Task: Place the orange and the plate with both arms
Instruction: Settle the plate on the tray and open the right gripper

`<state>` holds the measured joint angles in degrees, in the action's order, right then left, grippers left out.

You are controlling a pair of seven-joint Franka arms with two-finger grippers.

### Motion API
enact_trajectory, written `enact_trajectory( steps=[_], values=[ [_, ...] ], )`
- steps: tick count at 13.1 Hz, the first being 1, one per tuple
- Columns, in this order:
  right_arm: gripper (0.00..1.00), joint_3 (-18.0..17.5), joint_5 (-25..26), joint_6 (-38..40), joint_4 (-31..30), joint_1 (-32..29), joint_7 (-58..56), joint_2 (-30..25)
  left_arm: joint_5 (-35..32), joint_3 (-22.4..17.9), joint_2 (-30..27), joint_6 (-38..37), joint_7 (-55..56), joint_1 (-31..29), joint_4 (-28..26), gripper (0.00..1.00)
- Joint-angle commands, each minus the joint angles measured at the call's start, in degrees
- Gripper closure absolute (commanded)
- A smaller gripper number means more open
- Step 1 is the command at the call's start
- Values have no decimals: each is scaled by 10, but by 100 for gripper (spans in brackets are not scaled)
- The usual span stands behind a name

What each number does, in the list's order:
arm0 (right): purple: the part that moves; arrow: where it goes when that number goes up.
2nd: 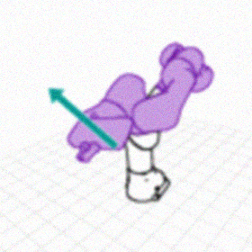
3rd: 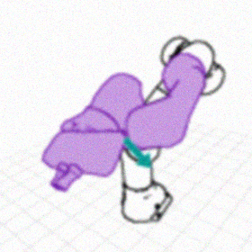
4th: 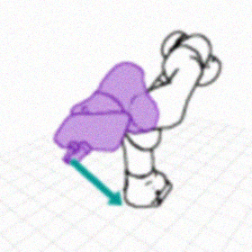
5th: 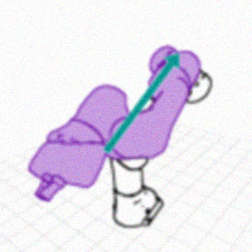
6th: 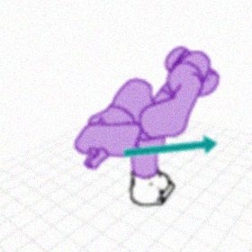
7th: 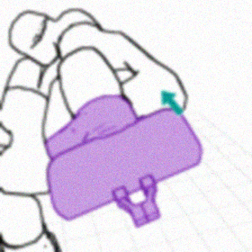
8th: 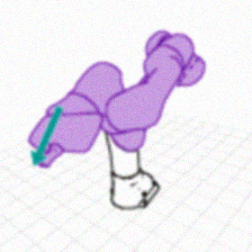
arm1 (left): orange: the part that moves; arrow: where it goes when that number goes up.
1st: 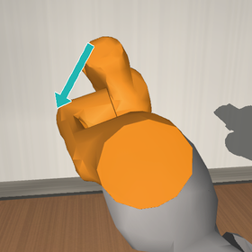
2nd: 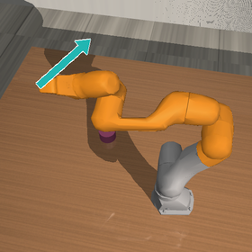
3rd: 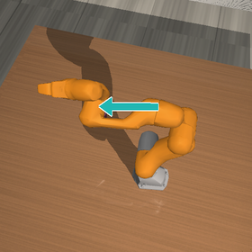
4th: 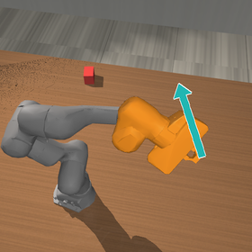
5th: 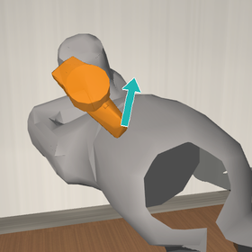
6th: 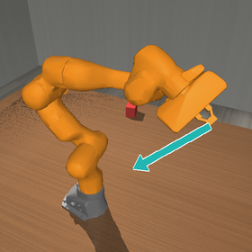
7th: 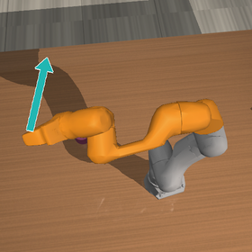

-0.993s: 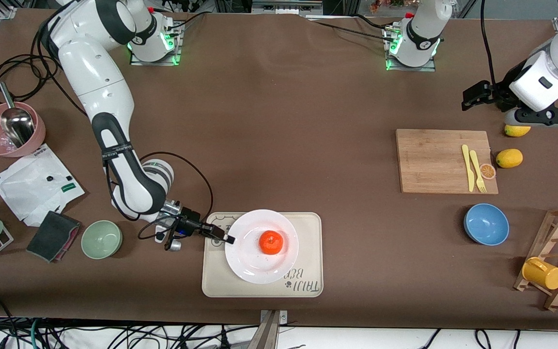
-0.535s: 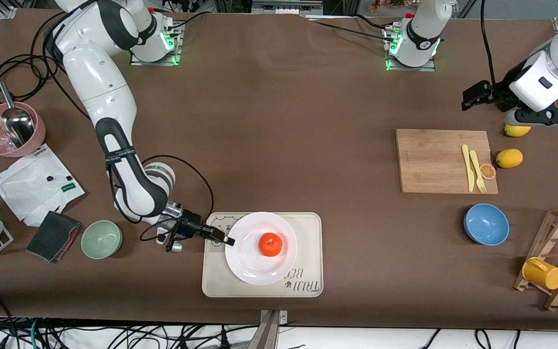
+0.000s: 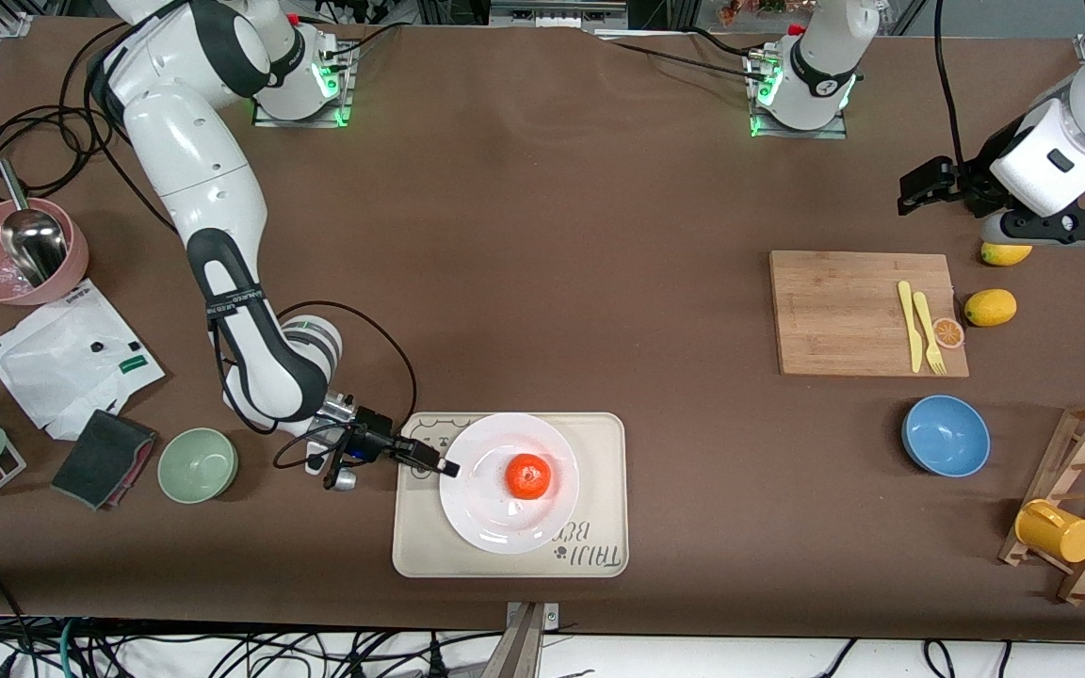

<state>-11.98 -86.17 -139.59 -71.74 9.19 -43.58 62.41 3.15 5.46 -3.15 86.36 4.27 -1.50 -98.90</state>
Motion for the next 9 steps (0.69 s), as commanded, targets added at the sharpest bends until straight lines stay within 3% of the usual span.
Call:
enact_trajectory(
  steps=[1,6,9],
  values=[
    [0,-1,7,-12,20,2,-5,17,4,5,2,-11,3,-3,10,0],
    [0,4,61,-12,21,1,2,9,4,6,2,-11,4,-3,10,0],
    [0,4,66,-12,21,1,3,3,4,7,2,-11,5,-3,10,0]
  ],
)
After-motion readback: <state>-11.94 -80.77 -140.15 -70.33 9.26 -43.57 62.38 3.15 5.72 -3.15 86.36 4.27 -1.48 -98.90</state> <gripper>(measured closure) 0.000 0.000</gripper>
